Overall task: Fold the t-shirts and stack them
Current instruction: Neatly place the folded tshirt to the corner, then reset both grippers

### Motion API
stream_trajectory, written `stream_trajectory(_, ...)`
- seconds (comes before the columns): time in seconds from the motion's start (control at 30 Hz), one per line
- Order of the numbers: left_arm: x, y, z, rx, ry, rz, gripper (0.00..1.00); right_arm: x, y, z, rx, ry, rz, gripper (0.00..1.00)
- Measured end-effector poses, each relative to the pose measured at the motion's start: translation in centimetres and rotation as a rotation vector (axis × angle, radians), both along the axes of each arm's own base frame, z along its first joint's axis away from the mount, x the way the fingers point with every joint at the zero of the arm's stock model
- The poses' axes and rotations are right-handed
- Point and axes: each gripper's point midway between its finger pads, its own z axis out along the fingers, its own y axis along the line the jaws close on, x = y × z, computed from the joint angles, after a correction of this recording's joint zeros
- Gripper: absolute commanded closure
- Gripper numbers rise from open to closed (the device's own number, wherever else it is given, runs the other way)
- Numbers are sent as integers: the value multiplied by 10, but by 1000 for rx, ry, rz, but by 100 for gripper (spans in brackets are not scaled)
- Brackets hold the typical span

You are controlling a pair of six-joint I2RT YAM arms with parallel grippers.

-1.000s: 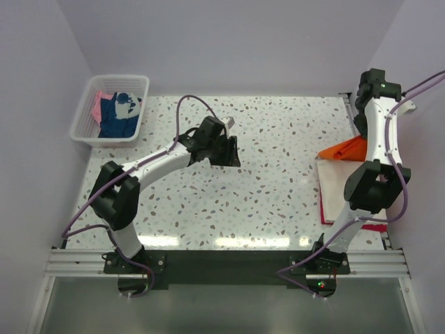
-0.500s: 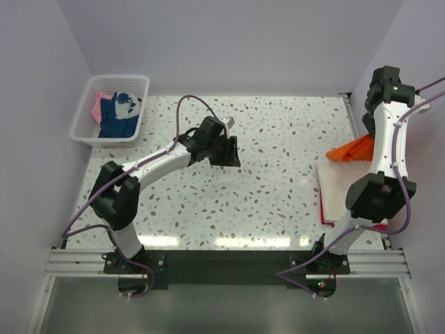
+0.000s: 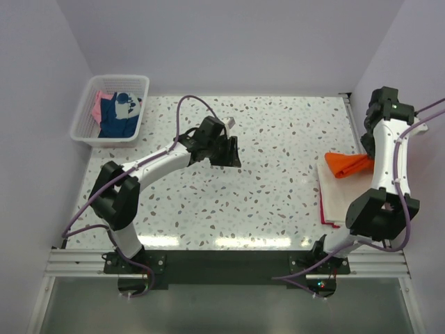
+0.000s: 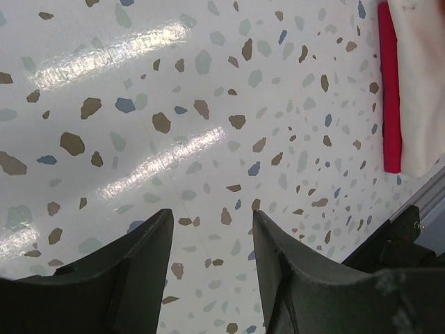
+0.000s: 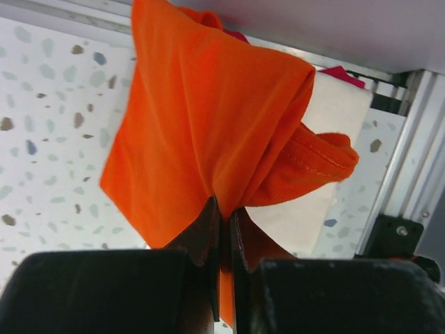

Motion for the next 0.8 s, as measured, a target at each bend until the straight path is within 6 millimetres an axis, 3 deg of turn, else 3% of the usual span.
stream_trajectory(0.13,-2,-3,1,-11,2,-13,46,-33,3,-23,33,79,-6,100)
stream_trajectory(0.17,-3,-4,0,-14,2,-16,46,-43,5,-31,48,97,-4,92)
stream_trajectory(0.2,-4,-4,-1,-17,4,-20,46,-54,9,-40,66,126,-3,78)
stream_trajectory(0.23,-5,-5,-2,-20,7,-25,46,-65,13,-49,85,144,2,44)
stream_trajectory(0.27,-7,-5,-5,-21,12,-29,46,-77,19,-59,106,168,8,18)
stream_trajectory(0.3,-9,-4,-7,-19,19,-32,46,-91,25,-68,131,205,23,1)
stream_trajectory(0.4,-15,-1,-16,-9,41,-38,45,-116,39,-79,171,262,65,1)
stream_trajectory(0.5,-19,0,-20,-7,53,-43,45,-118,43,-74,172,235,118,2)
stream_trajectory(0.67,-19,0,-7,-26,22,-52,45,-95,58,-62,188,52,282,1)
stream_trajectory(0.8,-19,3,10,-43,-25,-57,44,-71,83,-64,213,-85,451,1)
